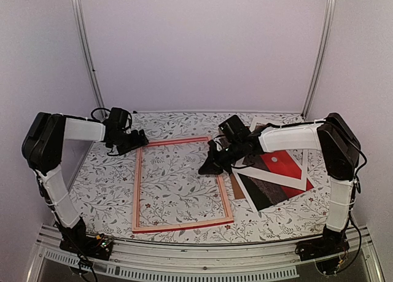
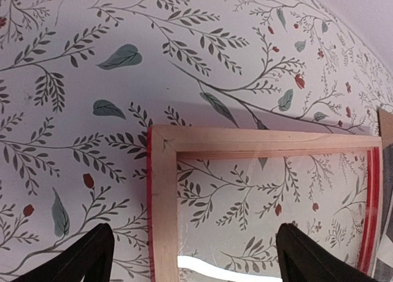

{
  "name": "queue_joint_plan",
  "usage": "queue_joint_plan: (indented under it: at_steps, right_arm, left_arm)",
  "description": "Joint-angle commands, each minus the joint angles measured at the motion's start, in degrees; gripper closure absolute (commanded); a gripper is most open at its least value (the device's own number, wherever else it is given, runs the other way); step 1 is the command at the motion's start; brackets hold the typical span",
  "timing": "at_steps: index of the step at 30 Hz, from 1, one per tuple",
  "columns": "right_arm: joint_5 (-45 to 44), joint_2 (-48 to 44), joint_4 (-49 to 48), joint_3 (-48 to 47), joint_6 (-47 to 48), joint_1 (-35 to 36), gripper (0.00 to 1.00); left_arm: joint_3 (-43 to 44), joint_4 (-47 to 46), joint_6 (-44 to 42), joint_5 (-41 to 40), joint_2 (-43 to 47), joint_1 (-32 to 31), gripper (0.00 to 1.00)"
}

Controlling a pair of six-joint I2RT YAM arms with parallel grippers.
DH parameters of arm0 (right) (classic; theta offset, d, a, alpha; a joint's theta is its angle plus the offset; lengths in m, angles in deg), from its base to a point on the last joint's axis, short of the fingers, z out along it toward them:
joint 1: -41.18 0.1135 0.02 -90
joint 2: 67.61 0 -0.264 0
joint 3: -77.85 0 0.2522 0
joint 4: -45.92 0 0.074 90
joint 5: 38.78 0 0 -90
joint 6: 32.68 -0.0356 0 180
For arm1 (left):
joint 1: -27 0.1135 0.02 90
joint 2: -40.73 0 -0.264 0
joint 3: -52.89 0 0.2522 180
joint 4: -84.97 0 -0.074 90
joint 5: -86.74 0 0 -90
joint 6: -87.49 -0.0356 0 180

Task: Put the photo into the frame
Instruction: Pick up the glass panel from the frame body.

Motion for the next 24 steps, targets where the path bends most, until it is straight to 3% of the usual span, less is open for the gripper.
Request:
queue_joint_plan:
  at_steps: [1,24]
  right_arm:
    - [3.7,-3.4,-3.8,-0.4,-3.7,-0.4,1.0]
    - [7.0,-6.1,-9.0,1.5,-12.1,-0.4,1.0]
  left_arm:
    - [-0.5,1.6,-1.1,-2.5,3.6,-0.7,0.06]
    - [-2.6,2.2,-1.2,-3.7,6.7,-1.1,0.05]
